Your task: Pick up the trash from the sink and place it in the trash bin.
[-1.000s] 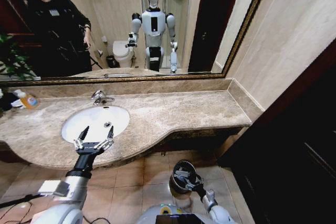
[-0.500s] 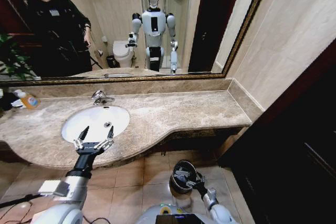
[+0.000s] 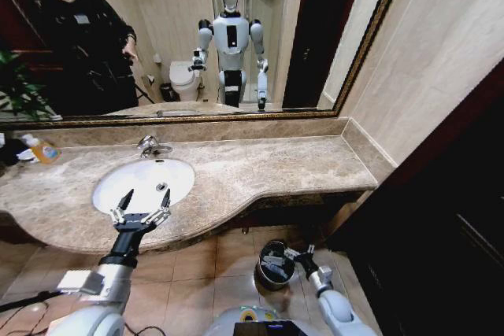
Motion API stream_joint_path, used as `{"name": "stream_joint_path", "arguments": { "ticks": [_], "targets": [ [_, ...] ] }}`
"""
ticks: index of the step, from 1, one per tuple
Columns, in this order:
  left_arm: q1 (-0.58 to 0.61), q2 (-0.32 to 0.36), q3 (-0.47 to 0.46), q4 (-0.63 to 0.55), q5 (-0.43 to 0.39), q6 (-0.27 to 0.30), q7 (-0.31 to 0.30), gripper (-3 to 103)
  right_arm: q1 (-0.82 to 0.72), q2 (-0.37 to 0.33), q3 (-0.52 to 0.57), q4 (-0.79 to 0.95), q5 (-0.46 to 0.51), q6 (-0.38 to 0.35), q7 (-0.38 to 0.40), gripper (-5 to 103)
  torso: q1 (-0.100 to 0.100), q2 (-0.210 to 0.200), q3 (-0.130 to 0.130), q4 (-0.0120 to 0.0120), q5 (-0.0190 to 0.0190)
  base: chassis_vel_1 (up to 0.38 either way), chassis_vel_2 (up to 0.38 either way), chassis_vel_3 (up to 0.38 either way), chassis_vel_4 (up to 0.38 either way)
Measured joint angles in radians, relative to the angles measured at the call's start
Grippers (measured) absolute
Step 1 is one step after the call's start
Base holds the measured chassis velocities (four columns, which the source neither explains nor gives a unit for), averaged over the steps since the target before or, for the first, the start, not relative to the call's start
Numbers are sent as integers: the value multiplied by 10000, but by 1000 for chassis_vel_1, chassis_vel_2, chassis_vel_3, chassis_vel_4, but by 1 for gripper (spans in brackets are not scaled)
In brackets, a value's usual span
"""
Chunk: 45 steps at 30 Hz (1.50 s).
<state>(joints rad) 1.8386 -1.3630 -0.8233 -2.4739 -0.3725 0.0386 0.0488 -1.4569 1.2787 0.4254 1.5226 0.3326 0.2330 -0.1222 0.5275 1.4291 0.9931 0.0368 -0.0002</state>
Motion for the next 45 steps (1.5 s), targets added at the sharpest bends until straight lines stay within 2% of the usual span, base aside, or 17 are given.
{"name": "stream_joint_path", "arguments": {
  "ticks": [5, 15, 19, 21, 29, 36, 45],
  "targets": [
    [0, 0, 0, 0, 0, 0, 0, 100, -370, 39, 653, 1546, -49, -364, -260, 100, 0, 0, 0, 0, 2, 0, 0, 0, 0],
    [0, 0, 0, 0, 0, 0, 0, 100, -784, 123, 1050, 4208, 60, -561, 57, 100, 0, 0, 0, 0, 2, 0, 0, 0, 0],
    [0, 0, 0, 0, 0, 0, 0, 100, -807, 228, 1209, 4923, 72, -894, 221, 100, 0, 0, 0, 1, 2, 0, 0, 0, 0],
    [0, 1, 0, 0, 0, 0, 0, 100, -872, 269, 1392, 5473, 28, -1354, 326, 100, 0, 0, 0, 0, 0, 0, 0, 0, 0],
    [0, 0, 0, 0, 0, 0, 0, 100, -962, 389, 1611, 6216, -441, -1977, 747, 100, 0, 0, 0, 0, 2, 0, 0, 0, 0],
    [0, 0, 0, 0, 0, 0, 0, 100, -1097, 363, 1475, 6514, -546, -1966, 1195, 100, 0, 0, 0, 0, 1, 0, 0, 0, 0],
    [0, 0, 0, 0, 0, 0, 0, 100, -1097, 352, 1461, 6518, -563, -1963, 1234, 100, 0, 0, 0, 0, 2, 0, 0, 0, 0]
  ]
}}
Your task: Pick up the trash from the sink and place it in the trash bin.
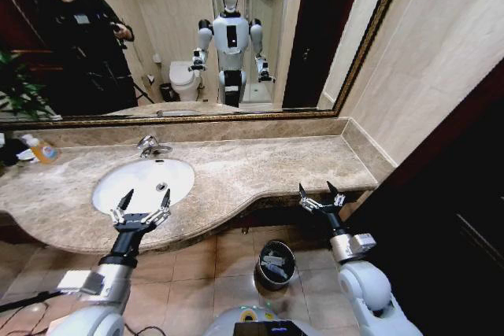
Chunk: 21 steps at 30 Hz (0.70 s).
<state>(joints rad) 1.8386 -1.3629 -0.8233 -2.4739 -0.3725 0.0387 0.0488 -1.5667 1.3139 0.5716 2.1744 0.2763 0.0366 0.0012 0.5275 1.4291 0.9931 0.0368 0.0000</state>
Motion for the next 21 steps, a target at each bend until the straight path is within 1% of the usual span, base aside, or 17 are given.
{"name": "stream_joint_path", "arguments": {
  "ticks": [21],
  "targets": [
    [0, 0, 0, 0, 0, 0, 0, 100, 12, -5, -9, -47, 0, 26, -16, 100, 0, 0, 0, 0, 0, 0, 0, 0, 0]
  ]
}}
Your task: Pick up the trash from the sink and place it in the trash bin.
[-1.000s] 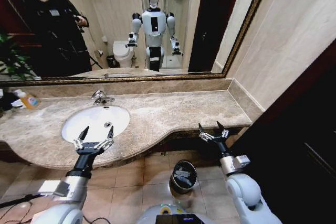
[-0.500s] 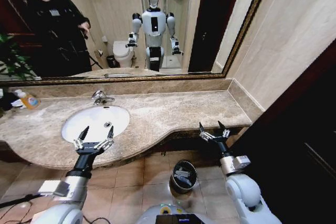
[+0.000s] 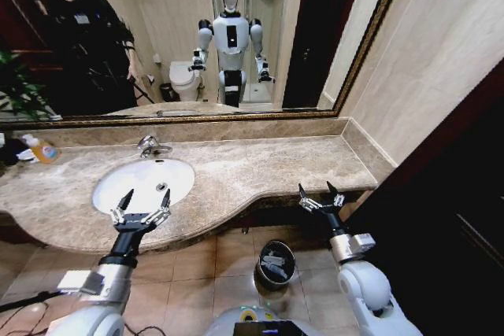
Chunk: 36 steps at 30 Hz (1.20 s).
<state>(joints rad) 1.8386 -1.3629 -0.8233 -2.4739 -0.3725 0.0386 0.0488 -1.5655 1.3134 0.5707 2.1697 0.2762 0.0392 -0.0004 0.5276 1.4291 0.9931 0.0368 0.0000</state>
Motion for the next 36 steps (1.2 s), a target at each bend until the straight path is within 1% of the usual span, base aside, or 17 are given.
{"name": "stream_joint_path", "arguments": {
  "ticks": [36],
  "targets": [
    [0, 0, 0, 0, 0, 0, 0, 100, 1, 0, -1, -14, 2, 12, -10, 100, 0, 0, 0, 0, 0, 0, 0, 0, 0]
  ]
}}
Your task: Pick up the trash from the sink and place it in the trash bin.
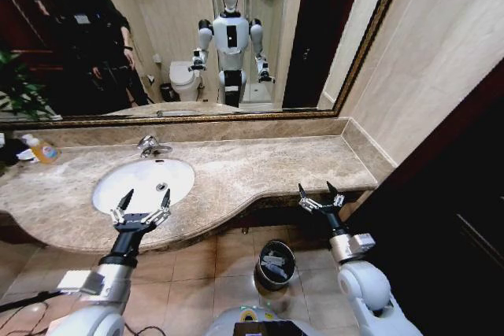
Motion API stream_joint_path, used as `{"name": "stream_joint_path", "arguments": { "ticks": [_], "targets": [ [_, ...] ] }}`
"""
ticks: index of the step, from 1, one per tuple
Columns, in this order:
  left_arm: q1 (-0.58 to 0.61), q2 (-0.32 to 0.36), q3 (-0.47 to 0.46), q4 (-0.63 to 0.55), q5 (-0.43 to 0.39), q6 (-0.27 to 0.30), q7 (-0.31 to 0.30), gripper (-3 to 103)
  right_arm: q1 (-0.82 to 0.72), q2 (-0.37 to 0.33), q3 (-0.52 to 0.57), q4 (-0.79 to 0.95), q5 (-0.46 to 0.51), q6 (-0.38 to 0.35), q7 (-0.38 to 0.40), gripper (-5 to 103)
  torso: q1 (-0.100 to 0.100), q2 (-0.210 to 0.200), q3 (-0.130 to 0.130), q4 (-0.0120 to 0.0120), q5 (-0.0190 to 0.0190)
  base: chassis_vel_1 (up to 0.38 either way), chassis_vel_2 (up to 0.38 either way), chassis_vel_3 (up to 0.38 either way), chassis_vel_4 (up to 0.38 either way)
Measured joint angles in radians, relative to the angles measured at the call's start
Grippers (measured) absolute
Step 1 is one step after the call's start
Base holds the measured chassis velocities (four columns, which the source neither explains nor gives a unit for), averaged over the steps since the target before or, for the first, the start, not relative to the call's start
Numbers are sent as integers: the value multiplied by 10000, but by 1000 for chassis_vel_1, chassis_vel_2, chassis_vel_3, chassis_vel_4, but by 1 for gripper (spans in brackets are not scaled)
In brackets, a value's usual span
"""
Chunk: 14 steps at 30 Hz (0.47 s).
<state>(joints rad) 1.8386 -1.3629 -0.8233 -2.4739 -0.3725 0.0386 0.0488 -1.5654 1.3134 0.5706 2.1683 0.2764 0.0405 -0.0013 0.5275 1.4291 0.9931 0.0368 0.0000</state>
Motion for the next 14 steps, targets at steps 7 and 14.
{"name": "stream_joint_path", "arguments": {
  "ticks": [7, 14],
  "targets": [
    [0, 0, 0, 0, 0, 0, 0, 100, 0, 0, 0, 0, 0, 0, 0, 100, 0, 0, 0, 0, 0, 0, 0, 0, 0],
    [0, 0, 0, -1, 0, 0, 0, 100, 0, 0, 0, 0, 0, 0, 0, 100, 0, 0, 0, 0, 0, 0, 0, 0, 0]
  ]
}}
